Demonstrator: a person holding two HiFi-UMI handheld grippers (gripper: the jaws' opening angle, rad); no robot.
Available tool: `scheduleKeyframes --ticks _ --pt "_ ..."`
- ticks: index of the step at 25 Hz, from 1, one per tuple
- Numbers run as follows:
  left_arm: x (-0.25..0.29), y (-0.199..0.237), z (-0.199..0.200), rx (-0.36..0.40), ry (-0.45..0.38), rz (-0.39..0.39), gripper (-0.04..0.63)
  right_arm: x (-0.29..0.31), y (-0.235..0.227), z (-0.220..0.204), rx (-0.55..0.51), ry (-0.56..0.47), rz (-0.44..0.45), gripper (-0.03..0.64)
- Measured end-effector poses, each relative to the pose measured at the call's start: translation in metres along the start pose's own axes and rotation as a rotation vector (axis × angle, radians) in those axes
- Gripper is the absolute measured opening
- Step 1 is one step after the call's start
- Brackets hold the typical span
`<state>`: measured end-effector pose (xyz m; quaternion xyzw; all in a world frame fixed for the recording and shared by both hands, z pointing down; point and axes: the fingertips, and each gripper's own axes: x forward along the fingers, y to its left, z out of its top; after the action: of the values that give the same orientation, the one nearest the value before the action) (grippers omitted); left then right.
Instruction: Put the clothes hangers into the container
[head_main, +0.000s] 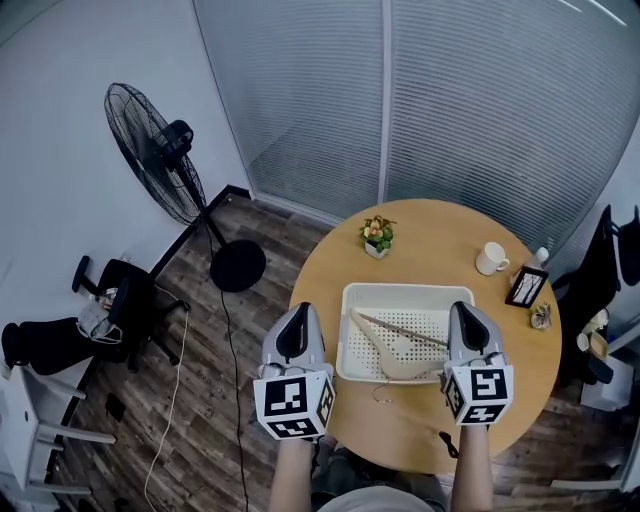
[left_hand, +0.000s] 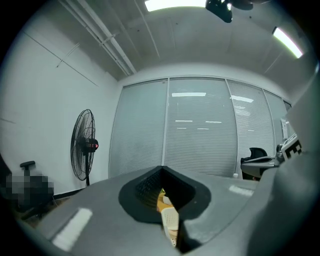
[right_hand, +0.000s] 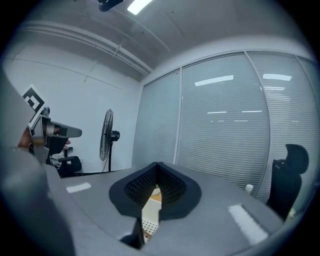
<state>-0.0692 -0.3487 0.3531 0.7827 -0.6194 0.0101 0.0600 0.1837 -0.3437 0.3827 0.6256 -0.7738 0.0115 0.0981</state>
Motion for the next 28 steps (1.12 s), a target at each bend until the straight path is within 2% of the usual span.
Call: scheduleKeyframes --ticks 9,28 --pt "-0.006 0.001 0.007 0.004 -0.019 -0.002 0.000 -0.012 -0.006 0.010 0.042 -0.036 -0.056 0.023" --pt "-0.006 -0.004 0.011 0.013 -0.028 -0.020 0.000 -0.017 -0.010 0.013 0.065 -0.050 -0.074 0.023"
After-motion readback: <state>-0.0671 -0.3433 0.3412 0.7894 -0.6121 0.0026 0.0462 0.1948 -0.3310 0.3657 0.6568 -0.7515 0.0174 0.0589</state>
